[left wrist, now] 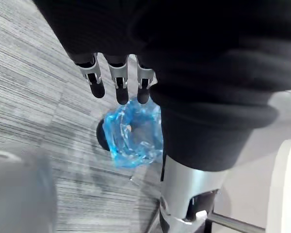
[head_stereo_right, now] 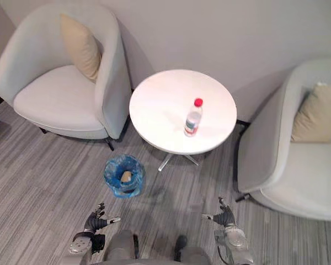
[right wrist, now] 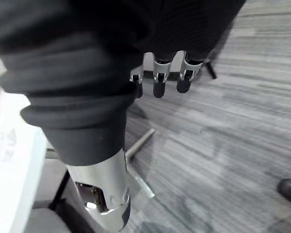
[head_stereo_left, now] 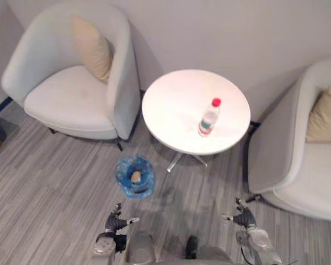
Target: Gather rubbish on tea table into small bin, then transfer packed bag to large trash can.
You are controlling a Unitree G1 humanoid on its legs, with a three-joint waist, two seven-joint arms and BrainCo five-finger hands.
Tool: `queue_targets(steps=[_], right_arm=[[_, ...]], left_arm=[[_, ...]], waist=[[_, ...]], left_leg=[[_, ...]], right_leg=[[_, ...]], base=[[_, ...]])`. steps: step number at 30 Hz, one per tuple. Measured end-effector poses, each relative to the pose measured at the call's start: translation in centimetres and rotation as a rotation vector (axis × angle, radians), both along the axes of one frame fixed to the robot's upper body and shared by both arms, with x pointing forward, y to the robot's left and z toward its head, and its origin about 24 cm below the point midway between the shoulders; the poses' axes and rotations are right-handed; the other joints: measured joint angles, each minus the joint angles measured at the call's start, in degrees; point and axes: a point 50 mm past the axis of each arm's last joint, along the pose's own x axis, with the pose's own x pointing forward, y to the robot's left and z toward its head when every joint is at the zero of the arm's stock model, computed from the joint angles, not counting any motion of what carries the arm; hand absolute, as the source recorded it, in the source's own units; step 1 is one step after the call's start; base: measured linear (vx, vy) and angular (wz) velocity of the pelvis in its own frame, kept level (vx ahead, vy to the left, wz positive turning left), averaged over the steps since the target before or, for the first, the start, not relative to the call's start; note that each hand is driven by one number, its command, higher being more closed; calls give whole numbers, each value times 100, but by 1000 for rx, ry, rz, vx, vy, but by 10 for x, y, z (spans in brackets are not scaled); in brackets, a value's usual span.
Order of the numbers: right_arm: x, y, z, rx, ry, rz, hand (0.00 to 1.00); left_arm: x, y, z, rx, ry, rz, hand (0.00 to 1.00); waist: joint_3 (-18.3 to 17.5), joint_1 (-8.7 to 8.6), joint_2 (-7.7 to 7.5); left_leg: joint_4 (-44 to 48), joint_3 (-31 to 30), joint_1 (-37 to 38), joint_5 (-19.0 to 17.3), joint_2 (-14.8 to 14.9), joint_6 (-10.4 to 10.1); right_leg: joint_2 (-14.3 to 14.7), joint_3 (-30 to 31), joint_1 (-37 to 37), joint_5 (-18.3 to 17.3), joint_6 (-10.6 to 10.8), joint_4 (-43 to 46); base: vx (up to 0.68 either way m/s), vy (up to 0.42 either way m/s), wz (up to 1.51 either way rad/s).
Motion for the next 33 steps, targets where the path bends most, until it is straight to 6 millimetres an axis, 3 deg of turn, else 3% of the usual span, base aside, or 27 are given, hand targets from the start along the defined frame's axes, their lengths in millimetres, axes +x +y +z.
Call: queue_targets(steps=[2,4,6,8,11,13,15,19,22,28,33], right_arm=[[-4,2,-3,10,16,-3,0],[-4,2,-3,18,11,-17,0],[0,5,-2,23,2,-13,0],[2,5,1,20,-18,-11,0],[-7,5,3,17,-30,-16,0],[-6,5,7,15,-58,-13,0],[0,6,15,9,-99,-7,0],[13,6,35,-19,-208,7,0],[15,7,48,-45,-280,31,0],[26,12,58,-48,-336,55,0],[63,33,76,-40,-419,133,0]], left_arm=[[-3,9,-1,23,22,2,0],[-5,13,-2,35,32,1,0],[-13,20,-5,50,65,8,0],[-30,20,-11,51,116,10,0],[-30,23,-10,61,115,5,0],[-29,27,-9,71,113,5,0],[-29,30,-8,82,113,3,0],[-42,25,-13,60,146,9,0],[-48,22,-15,45,157,8,0],[-47,14,-16,23,142,3,0],[-46,12,-16,21,141,-10,0]], waist=[[-51,-47,-173],[-54,-34,-190],[-42,-21,-198],[-50,-62,-195],[-86,-219,-310],[-104,-235,-347],[-118,-255,-403],[-265,-354,-133],[-302,-350,-84],[-338,-334,-64],[-341,-278,-35]], left_leg=[[-157,-12,109,-6,-286,14],[-132,55,151,-68,-355,68],[-122,165,350,-337,-347,106],[-237,346,728,-591,-267,69],[-324,347,861,-620,-339,112],[-289,352,872,-638,-306,141],[-136,354,860,-693,-267,-8],[-223,243,897,-710,-35,-194],[-483,254,1080,-659,42,-275],[-768,217,1272,-639,-42,-277],[-1169,-43,1297,-376,-177,-260]], right_leg=[[-228,185,23,-81,59,-25],[-295,373,39,-66,44,-11],[-307,565,-23,-156,172,308],[-359,882,-681,-264,327,1899],[-482,1006,-1107,-295,351,2766],[-482,978,-1205,-555,150,2332],[-476,819,-1287,-356,20,1495],[-129,717,-1029,-34,-66,857],[31,701,-717,176,-97,333],[15,624,-361,273,-45,-159],[-72,379,-276,406,-46,-371]], base=[[224,102,13],[176,84,-10],[82,56,-52],[4,25,-66],[44,-28,-6],[78,-84,-7],[111,-149,2],[146,-116,-8],[142,-68,-10],[111,-6,5],[40,0,25]])
